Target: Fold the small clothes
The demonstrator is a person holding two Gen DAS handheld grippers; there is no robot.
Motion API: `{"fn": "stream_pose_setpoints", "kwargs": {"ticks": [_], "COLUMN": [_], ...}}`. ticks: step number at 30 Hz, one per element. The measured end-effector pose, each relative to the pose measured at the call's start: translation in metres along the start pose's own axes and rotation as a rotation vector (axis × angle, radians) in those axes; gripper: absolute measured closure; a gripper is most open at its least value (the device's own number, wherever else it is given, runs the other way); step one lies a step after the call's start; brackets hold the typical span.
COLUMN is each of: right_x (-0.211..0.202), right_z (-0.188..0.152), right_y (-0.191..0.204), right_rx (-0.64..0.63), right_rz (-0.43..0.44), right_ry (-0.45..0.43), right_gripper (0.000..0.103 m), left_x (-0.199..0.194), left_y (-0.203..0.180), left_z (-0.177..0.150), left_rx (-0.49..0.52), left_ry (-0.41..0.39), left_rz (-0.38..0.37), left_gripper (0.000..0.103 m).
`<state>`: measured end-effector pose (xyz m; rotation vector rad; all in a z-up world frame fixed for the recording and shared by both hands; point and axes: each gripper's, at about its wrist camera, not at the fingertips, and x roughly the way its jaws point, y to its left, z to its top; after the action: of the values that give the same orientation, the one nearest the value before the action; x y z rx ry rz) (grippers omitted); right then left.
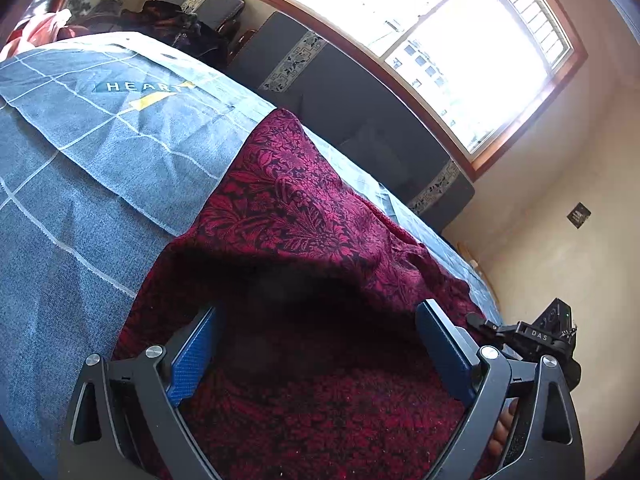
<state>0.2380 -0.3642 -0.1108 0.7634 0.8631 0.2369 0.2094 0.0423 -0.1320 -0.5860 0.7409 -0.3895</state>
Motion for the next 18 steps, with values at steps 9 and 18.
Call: {"fn": "stream_pose_setpoints", "kwargs": {"ticks": [9, 18], "right_x": [-0.016, -0.018], "right_z": [0.02, 0.039], "right_y": [-0.039, -0.024], "right_rx": [0.168, -0.043], "right_rz": [0.066, -0.014], "right_ry": [-0.095, -0.113], "right_gripper": [0.094, 0.095], "left_x": [0.001, 0.003], "left_y": [-0.002, -0.002], "left_z": [0.0, 0.001], "left_rx": [0.004, 0.008], "left_ry": [0.004, 0.014], "left_rz": [0.004, 0.008], "left_gripper": [0.008, 0.007]}}
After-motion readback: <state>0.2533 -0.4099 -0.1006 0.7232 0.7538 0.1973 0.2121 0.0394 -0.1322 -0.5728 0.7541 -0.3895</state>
